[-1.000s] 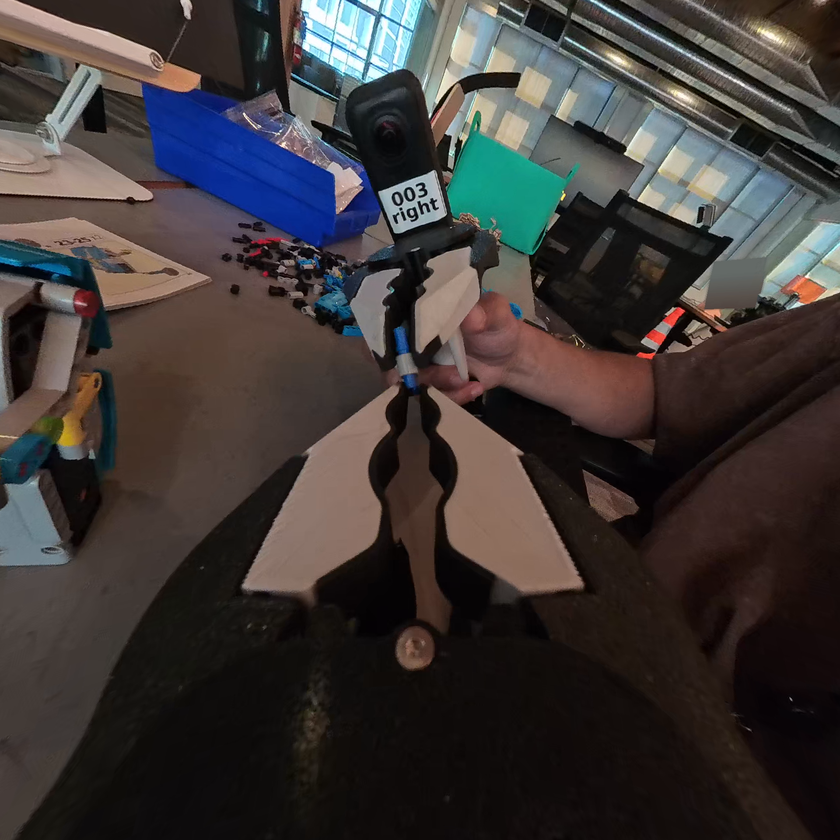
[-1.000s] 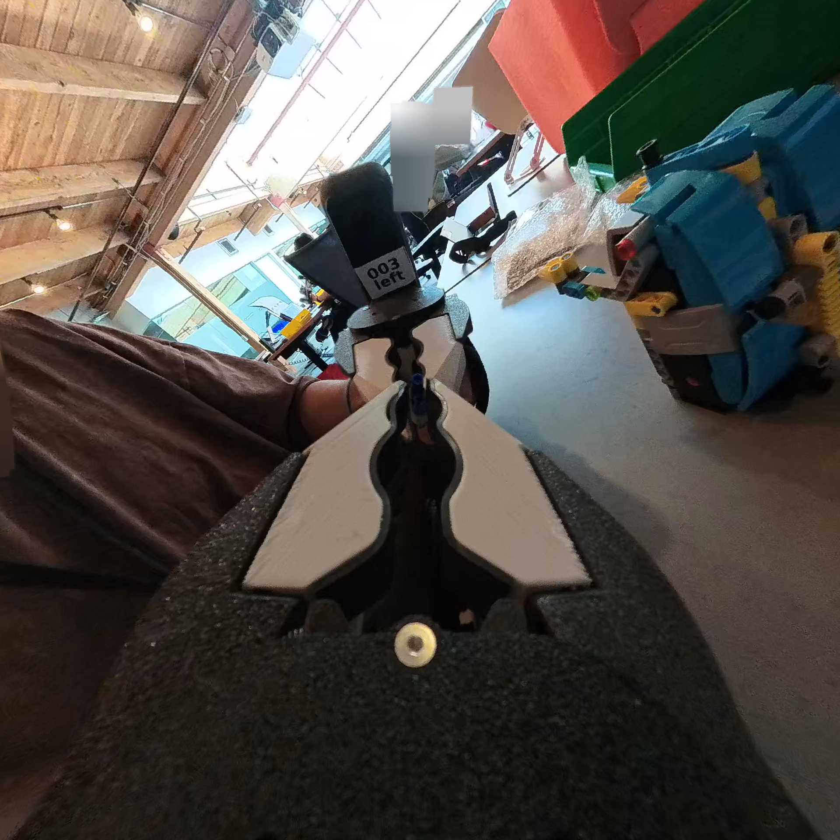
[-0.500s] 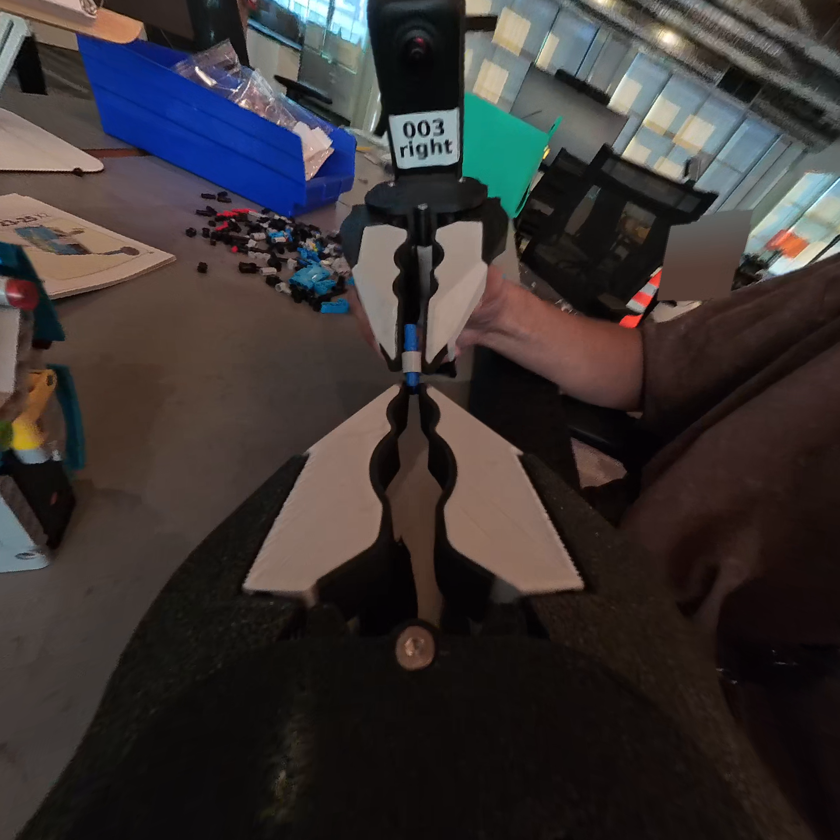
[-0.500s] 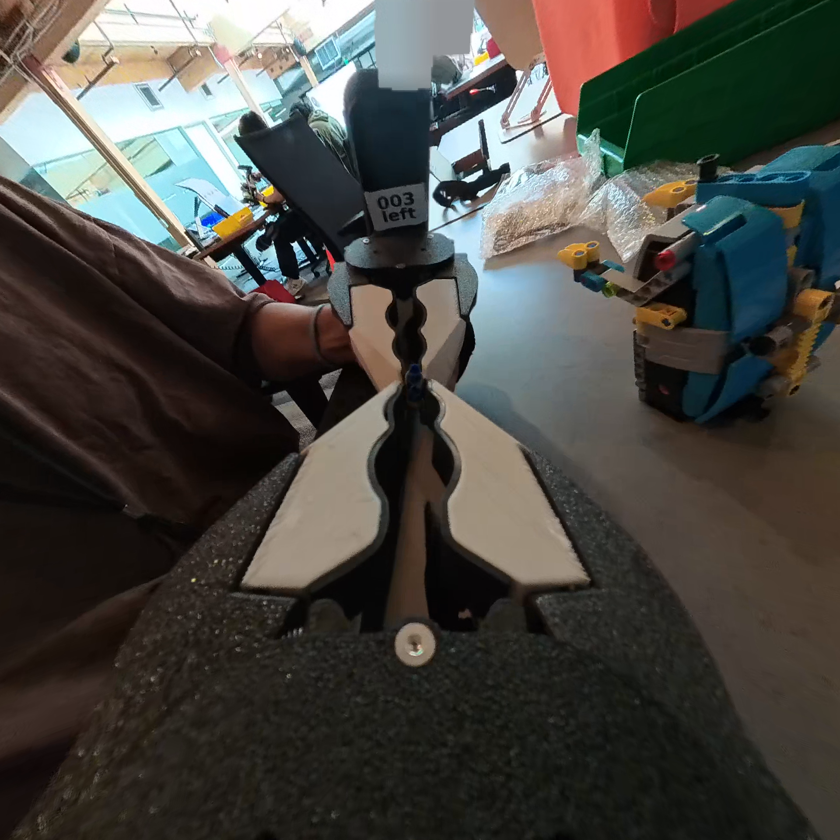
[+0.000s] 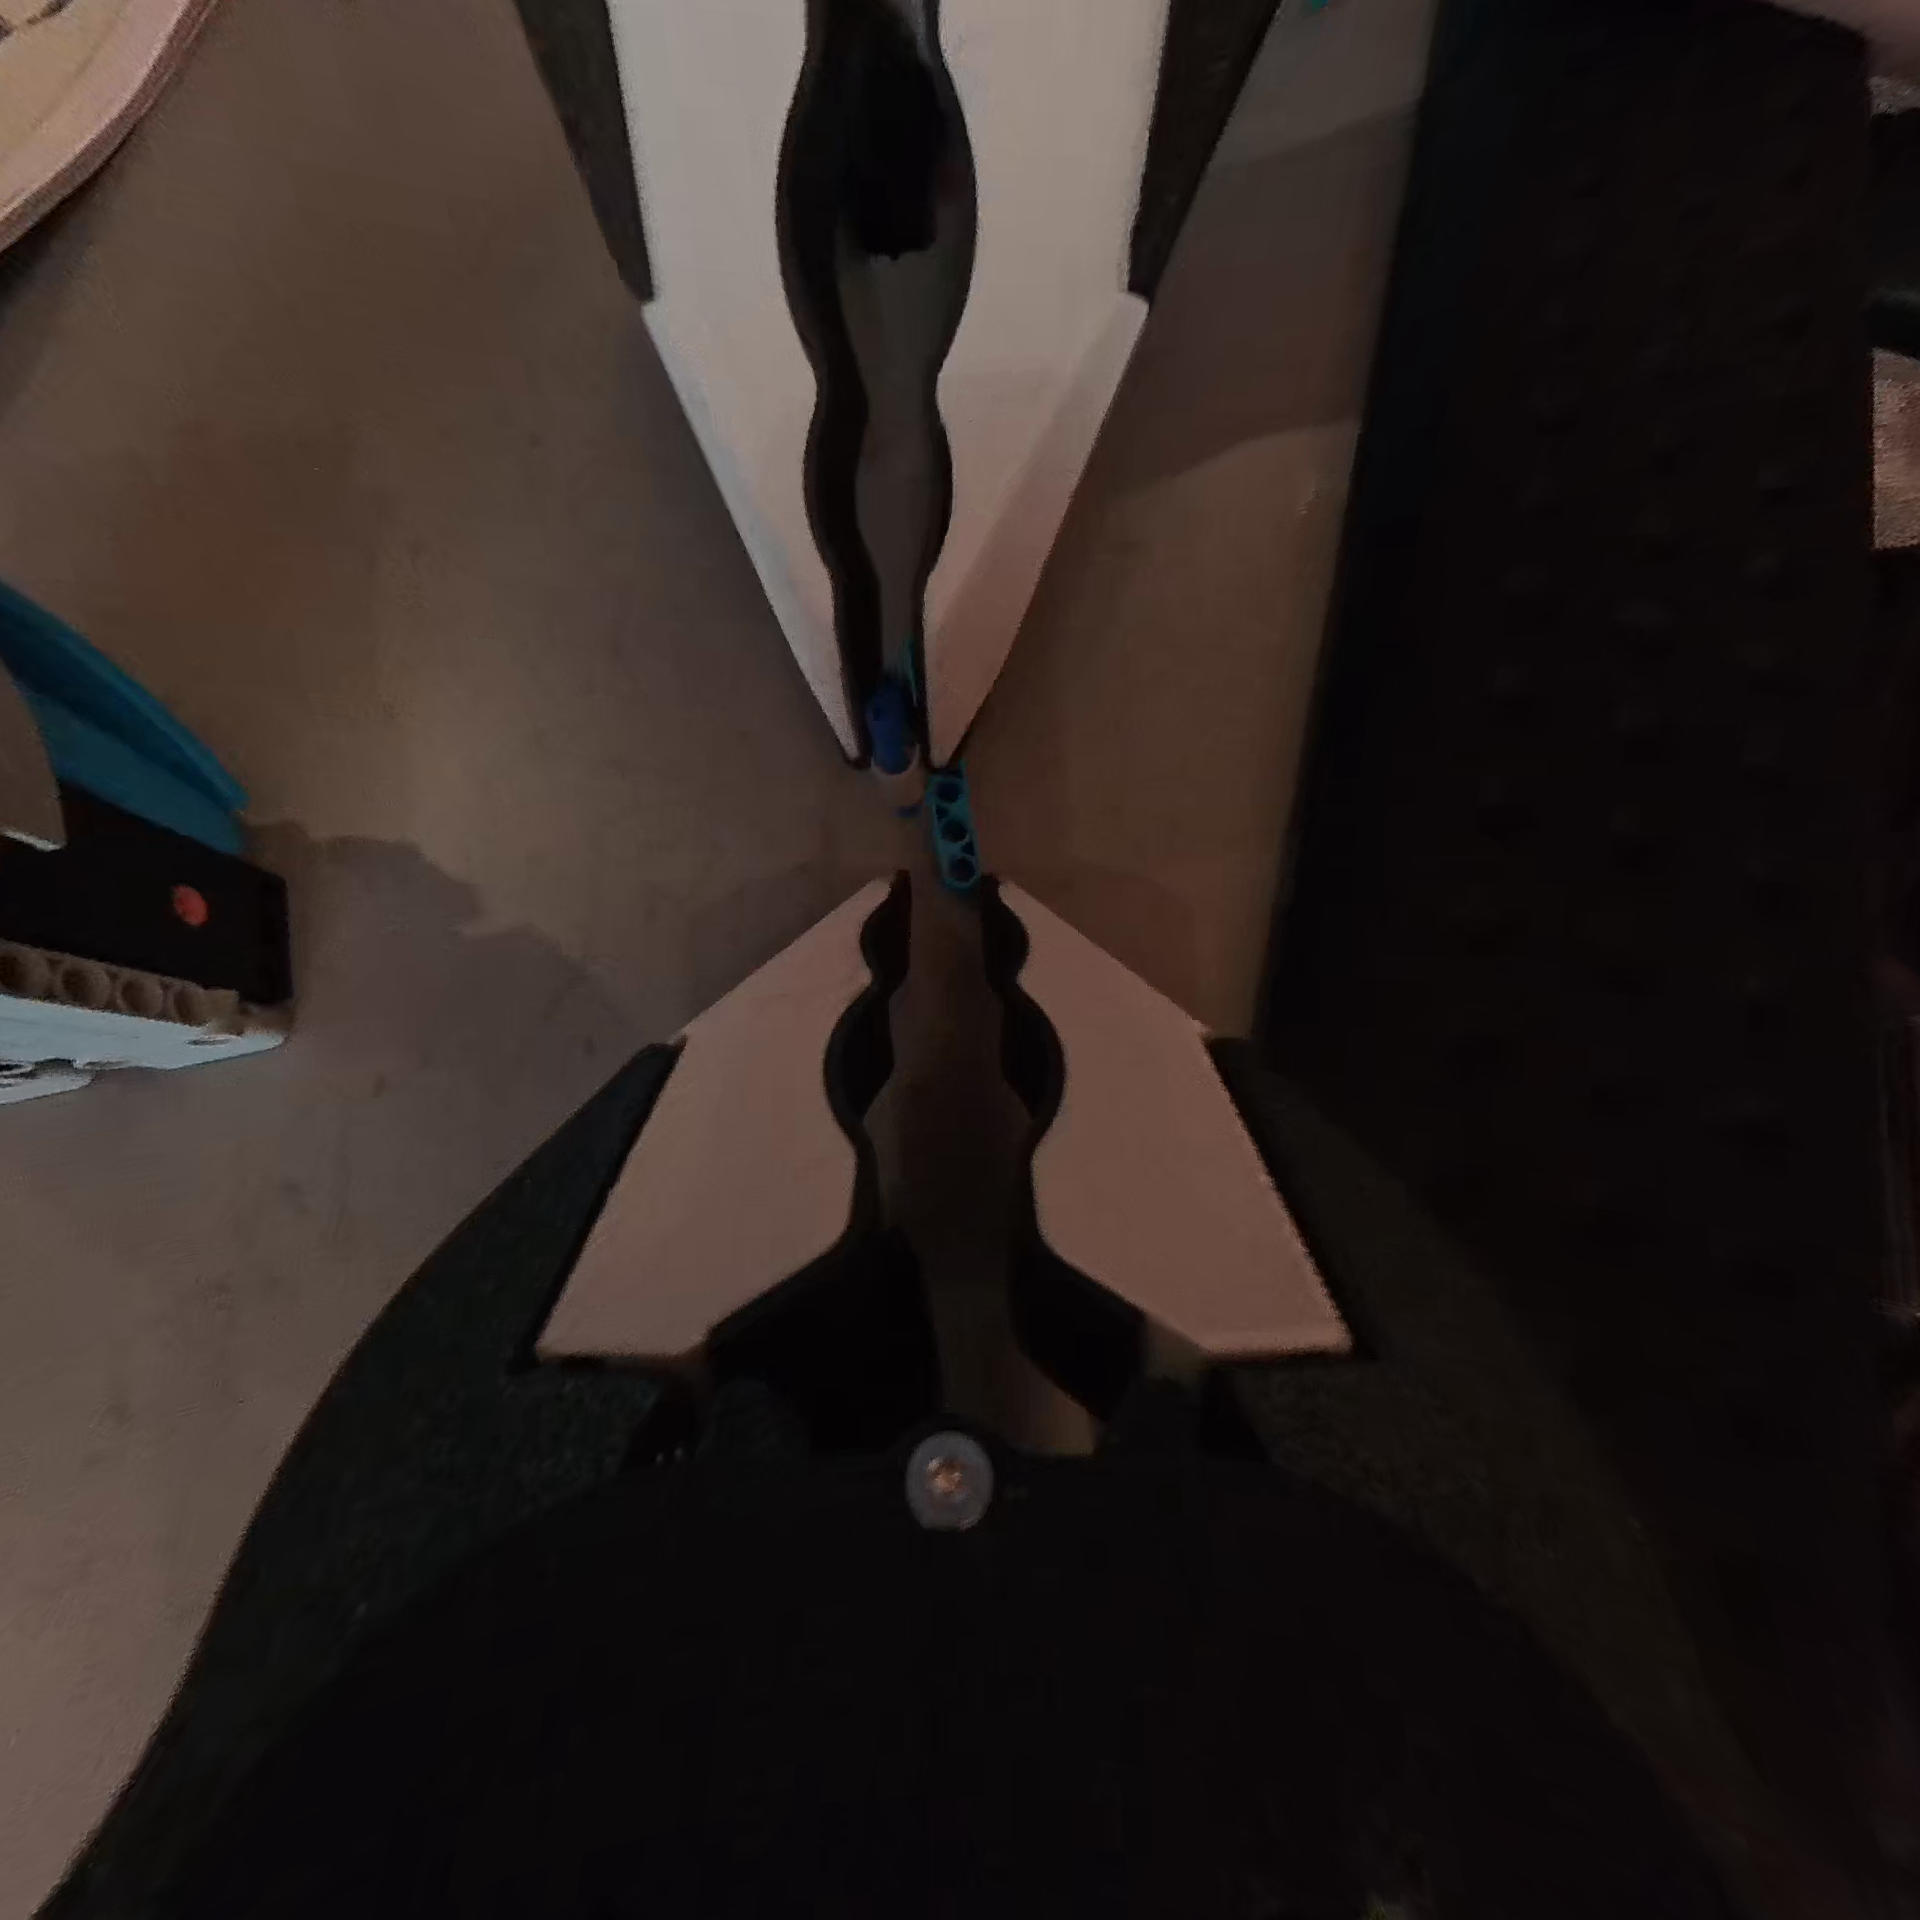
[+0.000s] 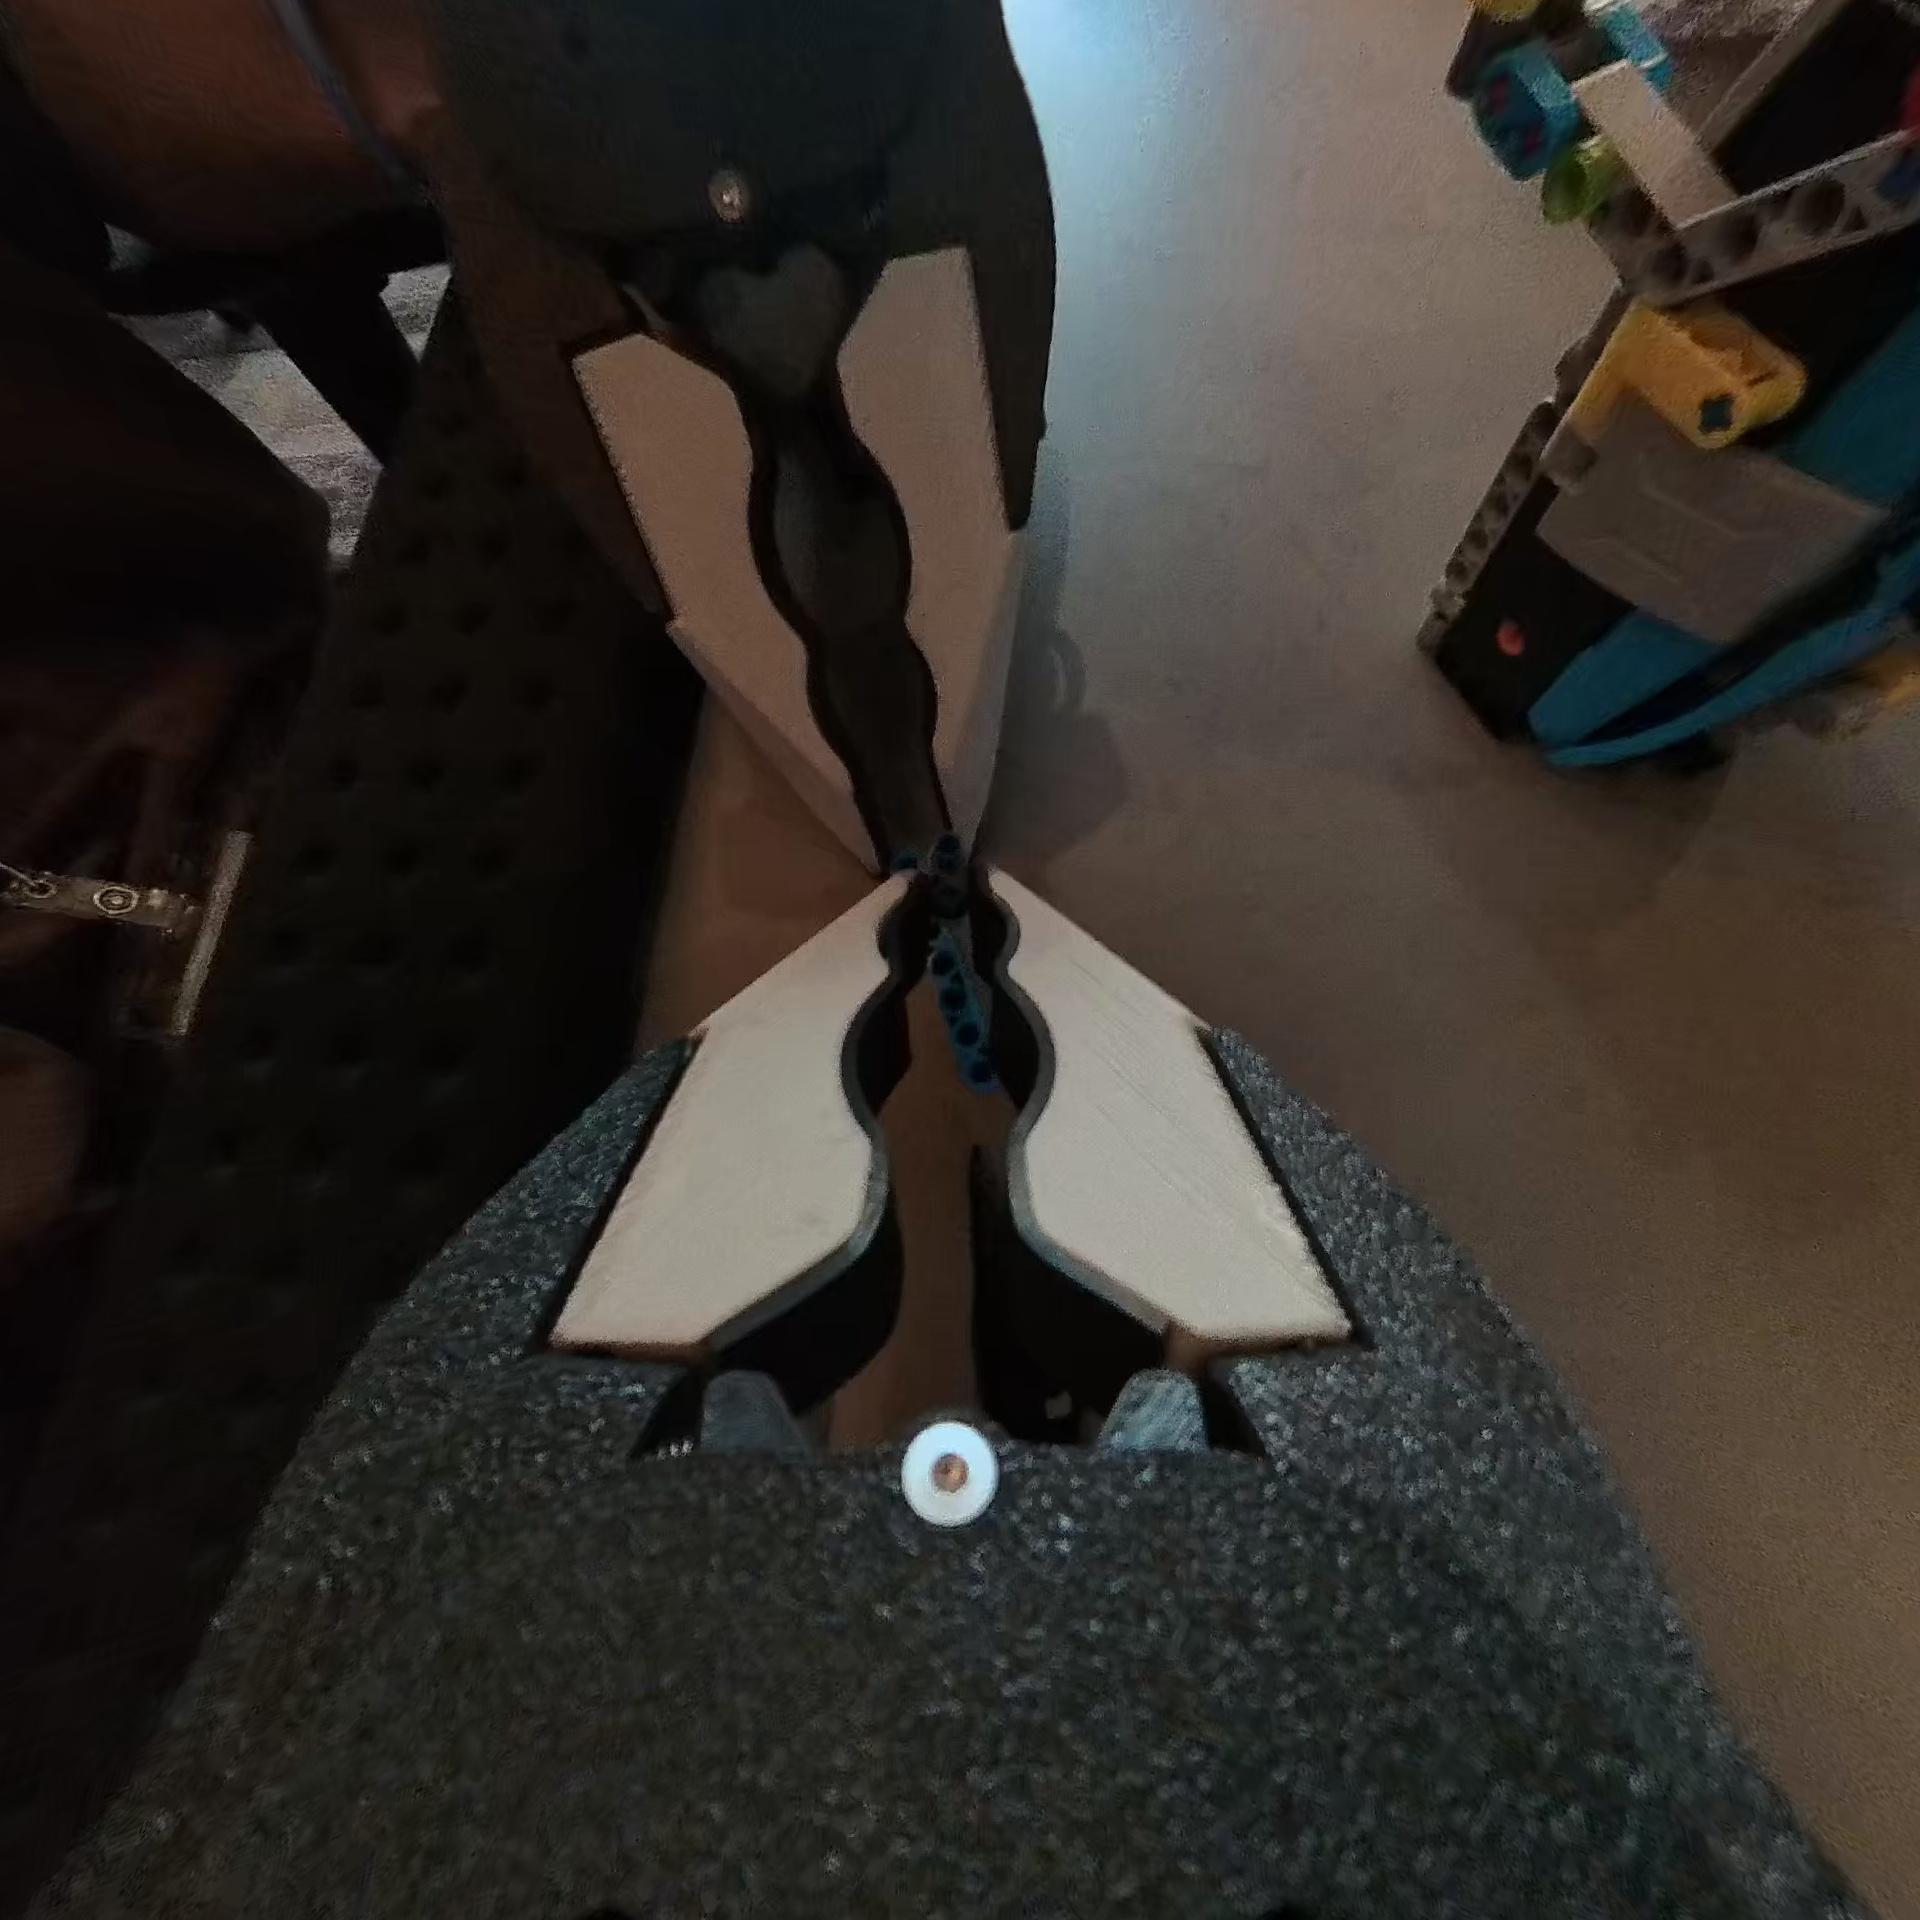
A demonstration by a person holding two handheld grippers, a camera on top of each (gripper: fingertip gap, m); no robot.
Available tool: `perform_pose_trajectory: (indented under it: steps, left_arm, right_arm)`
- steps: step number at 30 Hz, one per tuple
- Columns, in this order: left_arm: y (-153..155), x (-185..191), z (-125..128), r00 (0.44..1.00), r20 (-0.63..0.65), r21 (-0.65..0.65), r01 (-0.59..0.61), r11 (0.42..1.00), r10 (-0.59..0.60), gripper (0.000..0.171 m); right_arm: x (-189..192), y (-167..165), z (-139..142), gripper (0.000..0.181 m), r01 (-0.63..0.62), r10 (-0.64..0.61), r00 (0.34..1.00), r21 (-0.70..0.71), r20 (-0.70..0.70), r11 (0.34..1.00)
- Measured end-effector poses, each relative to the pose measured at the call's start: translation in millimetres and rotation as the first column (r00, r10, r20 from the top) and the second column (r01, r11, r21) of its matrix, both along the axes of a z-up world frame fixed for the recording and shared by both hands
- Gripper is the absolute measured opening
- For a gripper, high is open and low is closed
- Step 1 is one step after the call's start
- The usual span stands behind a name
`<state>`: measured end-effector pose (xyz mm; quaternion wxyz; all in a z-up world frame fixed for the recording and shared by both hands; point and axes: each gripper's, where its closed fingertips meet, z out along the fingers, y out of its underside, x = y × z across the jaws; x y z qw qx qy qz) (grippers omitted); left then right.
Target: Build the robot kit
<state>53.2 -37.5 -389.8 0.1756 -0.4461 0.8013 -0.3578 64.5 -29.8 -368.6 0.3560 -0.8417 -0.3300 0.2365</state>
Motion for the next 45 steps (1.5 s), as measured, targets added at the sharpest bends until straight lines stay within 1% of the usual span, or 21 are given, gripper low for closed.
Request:
perform_pose_trajectory:
  steps: [2,5,11,14,18,21,23,28,34,39,45]
  left_arm:
    - [0.2,0.2,-0.1,1.000,-0.008,-0.011,0.007,1.000,-0.007,0.011]
    - [-0.4,0.1,0.0,1.000,-0.004,-0.007,0.017,1.000,-0.017,0.009]
    - [-1.0,-0.4,-0.1,1.000,-0.012,-0.020,0.023,1.000,-0.024,0.007]
    - [3.6,-0.8,1.4,1.000,-0.003,-0.020,0.013,1.000,-0.013,0.011]
    - [4.1,-0.6,18.1,0.999,0.047,-0.117,0.019,0.993,-0.013,0.013]
    - [0.6,0.4,25.2,0.997,0.075,-0.156,0.032,0.987,-0.021,0.013]
    - [-0.8,1.6,22.7,0.998,0.066,-0.145,0.034,0.989,-0.025,0.012]
    - [0.1,4.7,17.4,0.998,0.053,-0.114,0.025,0.993,-0.019,0.007]
    - [0.7,4.1,16.4,0.997,0.067,-0.083,0.042,0.996,-0.037,0.006]
    - [2.5,4.3,16.5,0.995,0.087,-0.050,0.048,0.998,-0.044,0.006]
    - [3.2,2.5,16.8,0.996,0.079,-0.070,0.053,0.996,-0.048,0.006]
  right_arm:
    - [-6.8,1.5,2.4,0.008,-0.036,0.035,0.999,-0.030,-0.038,0.999]
    - [-13.4,-3.4,-6.6,0.009,-0.074,0.072,0.997,-0.082,-0.019,0.994]
    - [-13.7,-2.0,-7.0,0.009,-0.068,0.068,0.998,-0.076,-0.002,0.995]
    - [-15.1,0.3,-5.2,0.009,-0.068,0.069,0.998,-0.079,0.012,0.995]
    - [-13.4,-0.2,-5.8,0.008,-0.060,0.062,0.998,-0.089,0.019,0.994]
    - [-10.7,-0.9,-3.1,0.008,-0.053,0.055,0.998,-0.088,0.016,0.995]
    - [-8.6,-1.8,-6.3,0.008,-0.051,0.055,0.998,-0.095,0.038,0.994]
    - [-9.8,-1.3,-7.1,0.008,-0.052,0.055,0.998,-0.097,0.031,0.994]
    - [-11.1,-1.2,-7.5,0.008,-0.050,0.056,0.997,-0.098,0.053,0.994]
    - [-11.1,0.3,-7.3,0.008,-0.011,0.014,1.000,-0.123,0.017,0.992]
    - [-13.1,1.3,-7.1,0.008,0.029,-0.031,0.999,-0.140,-0.012,0.990]
